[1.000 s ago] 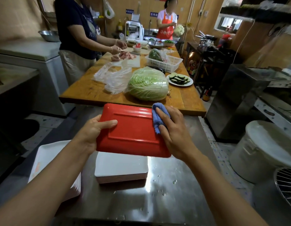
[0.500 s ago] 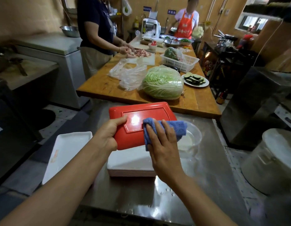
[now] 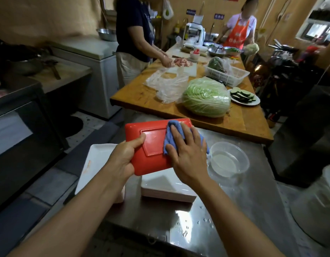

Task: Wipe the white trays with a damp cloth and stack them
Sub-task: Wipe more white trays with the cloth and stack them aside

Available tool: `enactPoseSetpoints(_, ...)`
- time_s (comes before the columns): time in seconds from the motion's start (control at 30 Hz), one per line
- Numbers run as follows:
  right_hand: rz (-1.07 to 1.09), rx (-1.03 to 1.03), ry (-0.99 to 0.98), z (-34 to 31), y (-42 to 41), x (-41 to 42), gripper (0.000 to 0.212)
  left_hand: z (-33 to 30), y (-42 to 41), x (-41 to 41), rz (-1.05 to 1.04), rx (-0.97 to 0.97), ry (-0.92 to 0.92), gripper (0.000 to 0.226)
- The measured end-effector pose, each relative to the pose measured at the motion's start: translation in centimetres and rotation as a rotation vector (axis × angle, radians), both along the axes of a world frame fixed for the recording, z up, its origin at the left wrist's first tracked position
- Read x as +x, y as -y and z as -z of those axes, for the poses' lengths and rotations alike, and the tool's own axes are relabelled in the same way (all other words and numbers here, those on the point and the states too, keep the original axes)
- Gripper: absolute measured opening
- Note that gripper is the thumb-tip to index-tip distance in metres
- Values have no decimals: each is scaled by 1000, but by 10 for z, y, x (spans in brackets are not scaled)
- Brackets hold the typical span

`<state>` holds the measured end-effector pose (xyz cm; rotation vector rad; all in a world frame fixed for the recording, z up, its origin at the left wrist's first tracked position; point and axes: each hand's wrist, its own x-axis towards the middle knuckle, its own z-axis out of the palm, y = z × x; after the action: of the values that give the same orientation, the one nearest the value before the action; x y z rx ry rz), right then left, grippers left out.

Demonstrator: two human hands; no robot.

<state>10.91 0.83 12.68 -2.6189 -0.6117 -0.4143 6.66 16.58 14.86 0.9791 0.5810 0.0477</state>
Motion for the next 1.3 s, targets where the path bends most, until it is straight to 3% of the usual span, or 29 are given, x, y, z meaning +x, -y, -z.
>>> enactPoseSetpoints(0.23, 3, 373, -263, 12, -11, 11, 43, 6, -50, -23, -10, -24, -64, 16)
enactPoseSetpoints(0.4, -35, 418, -196, 18, -28, 8, 34, 4, -75, -36, -114, 86, 8, 28)
enactPoseSetpoints(0.47, -38, 500, -182, 23, -34, 3, 32, 3, -85, -39, -185, 283, 94, 23)
enactPoseSetpoints(0.53, -40, 598, -250, 29, -41, -3, 31, 4, -95, -43, -199, 639, 156, 13)
enactPoseSetpoints(0.67, -92, 702, -391, 38, -55, -18, 29, 21, -113, -54, -74, 1454, 202, 20)
enactPoseSetpoints(0.77, -73, 668, -388, 43, -61, -27, 29, 39, -114, -62, 58, 1837, 298, 12)
enactPoseSetpoints(0.83, -63, 657, -438, 46, -64, -30, 24, 48, -114, -67, 114, 1944, 346, 7)
enactPoseSetpoints(1.03, -61, 645, -412, 44, -68, -37, 22, 74, -109, -76, 310, 2157, 309, 24)
enactPoseSetpoints(1.3, -19, 622, -366, 46, -66, -39, 25, 99, -107, -80, 447, 2227, 252, 29)
